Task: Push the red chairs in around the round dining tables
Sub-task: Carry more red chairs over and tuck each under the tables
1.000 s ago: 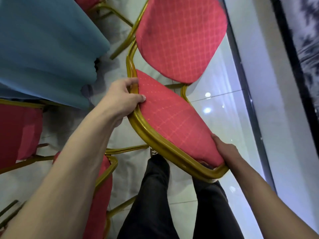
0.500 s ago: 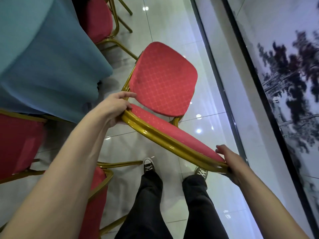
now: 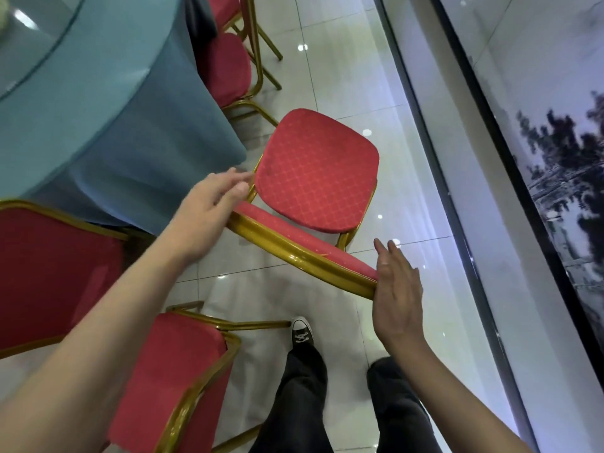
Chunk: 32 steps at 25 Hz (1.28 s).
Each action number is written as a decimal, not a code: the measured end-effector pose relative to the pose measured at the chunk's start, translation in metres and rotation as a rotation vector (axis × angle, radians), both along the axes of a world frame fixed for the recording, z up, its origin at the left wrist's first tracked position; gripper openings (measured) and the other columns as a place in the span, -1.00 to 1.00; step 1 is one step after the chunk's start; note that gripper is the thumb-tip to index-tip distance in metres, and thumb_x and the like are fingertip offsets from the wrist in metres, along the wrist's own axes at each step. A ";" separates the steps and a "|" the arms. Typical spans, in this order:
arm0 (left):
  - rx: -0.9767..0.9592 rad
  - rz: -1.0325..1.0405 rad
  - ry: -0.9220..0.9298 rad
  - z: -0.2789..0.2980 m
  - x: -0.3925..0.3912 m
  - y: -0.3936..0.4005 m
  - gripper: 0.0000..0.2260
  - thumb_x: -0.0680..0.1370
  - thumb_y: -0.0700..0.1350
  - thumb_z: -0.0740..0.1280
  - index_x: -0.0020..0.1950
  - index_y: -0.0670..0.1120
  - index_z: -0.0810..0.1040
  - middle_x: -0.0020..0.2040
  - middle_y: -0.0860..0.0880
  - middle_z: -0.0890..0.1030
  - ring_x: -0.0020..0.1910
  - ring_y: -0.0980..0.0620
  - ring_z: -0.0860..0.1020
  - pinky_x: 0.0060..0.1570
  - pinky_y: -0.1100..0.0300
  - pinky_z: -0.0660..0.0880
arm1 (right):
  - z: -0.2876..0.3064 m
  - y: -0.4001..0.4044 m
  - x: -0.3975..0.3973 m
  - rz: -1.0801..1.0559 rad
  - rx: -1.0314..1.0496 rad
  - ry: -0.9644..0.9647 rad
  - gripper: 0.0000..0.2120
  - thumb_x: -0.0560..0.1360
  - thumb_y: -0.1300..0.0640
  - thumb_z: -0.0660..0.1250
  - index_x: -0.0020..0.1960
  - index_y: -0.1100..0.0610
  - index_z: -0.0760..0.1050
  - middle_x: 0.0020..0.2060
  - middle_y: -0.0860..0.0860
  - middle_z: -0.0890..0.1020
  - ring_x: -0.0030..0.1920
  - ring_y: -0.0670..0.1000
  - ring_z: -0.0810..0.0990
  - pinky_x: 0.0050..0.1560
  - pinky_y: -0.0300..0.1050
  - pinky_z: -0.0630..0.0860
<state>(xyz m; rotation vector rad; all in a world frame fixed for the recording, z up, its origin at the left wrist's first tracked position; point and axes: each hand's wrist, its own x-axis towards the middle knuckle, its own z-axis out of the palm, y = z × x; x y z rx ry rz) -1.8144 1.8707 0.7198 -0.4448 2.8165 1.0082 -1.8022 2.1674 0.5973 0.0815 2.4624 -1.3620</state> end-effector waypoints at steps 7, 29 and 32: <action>-0.192 0.190 0.186 -0.020 0.004 -0.044 -0.57 0.58 0.22 0.16 0.23 0.06 0.67 0.16 0.07 0.57 0.21 0.17 0.30 0.42 -0.14 0.24 | 0.007 -0.074 -0.004 -0.073 0.032 0.003 -0.35 0.49 -0.41 -0.06 0.41 -0.20 0.50 0.56 -0.10 0.28 0.56 0.00 0.22 0.56 0.21 0.11; 0.015 0.647 0.119 -0.078 0.093 -0.118 -0.47 0.43 0.24 0.06 0.17 0.09 0.67 0.01 0.11 0.55 0.19 0.04 0.45 0.31 0.00 0.36 | 0.013 -0.157 -0.026 0.176 0.117 0.089 -0.60 0.57 -0.17 0.15 0.23 -0.08 0.63 0.27 -0.13 0.53 0.12 -0.12 0.49 0.19 -0.01 0.46; 0.021 0.734 0.096 -0.076 0.096 -0.090 -0.54 0.48 0.16 0.11 0.18 0.04 0.67 0.01 0.07 0.55 0.18 0.02 0.45 0.30 -0.03 0.37 | 0.013 -0.142 -0.038 0.164 0.101 0.097 -0.70 0.60 -0.10 0.23 0.21 -0.07 0.65 0.31 -0.16 0.52 0.15 -0.10 0.51 0.18 -0.02 0.48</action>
